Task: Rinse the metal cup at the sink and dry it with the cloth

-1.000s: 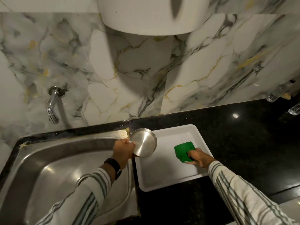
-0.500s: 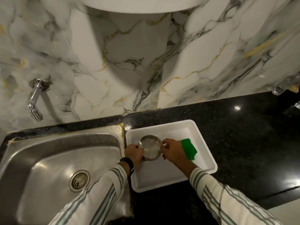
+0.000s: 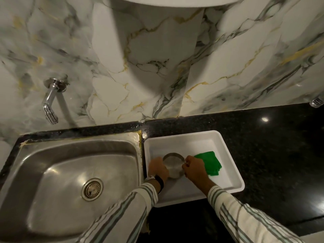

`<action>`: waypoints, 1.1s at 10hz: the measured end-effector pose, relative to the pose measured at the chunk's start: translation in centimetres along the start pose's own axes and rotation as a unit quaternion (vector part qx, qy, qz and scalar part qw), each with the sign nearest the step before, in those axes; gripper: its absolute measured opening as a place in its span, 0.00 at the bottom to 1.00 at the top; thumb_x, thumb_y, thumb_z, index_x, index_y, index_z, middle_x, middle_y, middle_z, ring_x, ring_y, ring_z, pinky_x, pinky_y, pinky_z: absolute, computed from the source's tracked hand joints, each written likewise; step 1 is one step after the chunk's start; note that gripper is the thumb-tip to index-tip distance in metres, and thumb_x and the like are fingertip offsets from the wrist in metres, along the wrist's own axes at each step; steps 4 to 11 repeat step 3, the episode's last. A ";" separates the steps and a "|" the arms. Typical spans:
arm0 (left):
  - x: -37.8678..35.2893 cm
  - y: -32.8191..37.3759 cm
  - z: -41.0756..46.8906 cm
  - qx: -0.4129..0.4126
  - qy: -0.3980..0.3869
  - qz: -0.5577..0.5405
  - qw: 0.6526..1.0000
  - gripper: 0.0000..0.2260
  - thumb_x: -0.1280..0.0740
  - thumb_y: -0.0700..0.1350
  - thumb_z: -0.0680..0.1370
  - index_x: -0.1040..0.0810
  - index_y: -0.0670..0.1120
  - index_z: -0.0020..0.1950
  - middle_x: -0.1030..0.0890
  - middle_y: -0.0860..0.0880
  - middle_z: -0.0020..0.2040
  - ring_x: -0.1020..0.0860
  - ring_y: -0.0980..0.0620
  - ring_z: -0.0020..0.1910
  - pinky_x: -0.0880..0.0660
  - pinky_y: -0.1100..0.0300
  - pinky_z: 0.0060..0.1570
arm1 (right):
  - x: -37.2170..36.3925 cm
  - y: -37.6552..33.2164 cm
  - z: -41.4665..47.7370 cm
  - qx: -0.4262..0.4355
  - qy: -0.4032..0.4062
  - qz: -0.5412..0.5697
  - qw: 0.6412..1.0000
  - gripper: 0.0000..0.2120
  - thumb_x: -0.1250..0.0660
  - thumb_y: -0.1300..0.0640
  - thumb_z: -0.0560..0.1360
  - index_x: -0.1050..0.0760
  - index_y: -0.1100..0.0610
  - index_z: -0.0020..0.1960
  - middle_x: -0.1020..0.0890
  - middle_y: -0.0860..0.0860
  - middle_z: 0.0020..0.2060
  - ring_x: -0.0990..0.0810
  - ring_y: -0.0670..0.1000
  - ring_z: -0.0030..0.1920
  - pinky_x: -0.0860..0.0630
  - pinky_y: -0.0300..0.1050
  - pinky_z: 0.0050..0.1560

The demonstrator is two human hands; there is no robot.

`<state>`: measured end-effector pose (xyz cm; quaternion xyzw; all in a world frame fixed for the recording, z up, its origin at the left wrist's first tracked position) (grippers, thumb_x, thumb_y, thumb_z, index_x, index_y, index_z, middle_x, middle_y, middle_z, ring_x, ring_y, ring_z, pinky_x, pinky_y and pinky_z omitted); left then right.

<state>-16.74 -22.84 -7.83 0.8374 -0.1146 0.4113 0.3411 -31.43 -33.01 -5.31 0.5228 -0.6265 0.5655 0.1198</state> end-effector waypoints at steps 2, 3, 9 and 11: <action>0.5 -1.2 -1.5 -0.042 -0.001 0.031 0.999 0.15 0.40 0.47 0.87 0.24 0.40 0.70 0.22 0.40 0.71 0.23 0.42 0.71 0.28 0.53 0.71 | -0.8 -0.8 -1.2 -0.006 -0.013 0.004 1.000 0.11 0.33 0.66 0.81 0.19 0.71 0.58 0.13 0.69 0.46 0.12 0.67 0.46 0.16 0.61 0.52; 3.1 -1.7 -2.5 -0.080 0.070 0.013 0.994 0.14 0.41 0.50 0.87 0.22 0.43 0.65 0.17 0.42 0.64 0.19 0.44 0.63 0.22 0.52 0.64 | 0.7 -1.6 -2.8 0.003 0.025 -0.080 0.997 0.17 0.34 0.52 0.85 0.18 0.61 0.67 0.11 0.61 0.52 0.12 0.61 0.55 0.18 0.51 0.57; 3.1 -1.7 -2.5 -0.080 0.070 0.013 0.994 0.14 0.41 0.50 0.87 0.22 0.43 0.65 0.17 0.42 0.64 0.19 0.44 0.63 0.22 0.52 0.64 | 0.7 -1.6 -2.8 0.003 0.025 -0.080 0.997 0.17 0.34 0.52 0.85 0.18 0.61 0.67 0.11 0.61 0.52 0.12 0.61 0.55 0.18 0.51 0.57; 3.1 -1.7 -2.5 -0.080 0.070 0.013 0.994 0.14 0.41 0.50 0.87 0.22 0.43 0.65 0.17 0.42 0.64 0.19 0.44 0.63 0.22 0.52 0.64 | 0.7 -1.6 -2.8 0.003 0.025 -0.080 0.997 0.17 0.34 0.52 0.85 0.18 0.61 0.67 0.11 0.61 0.52 0.12 0.61 0.55 0.18 0.51 0.57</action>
Point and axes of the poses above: each hand's wrist, its own z-axis towards the middle knuckle, its own x-axis out of the back of the hand, y = z × x, the point moved 5 cm from there along z, towards the middle knuckle
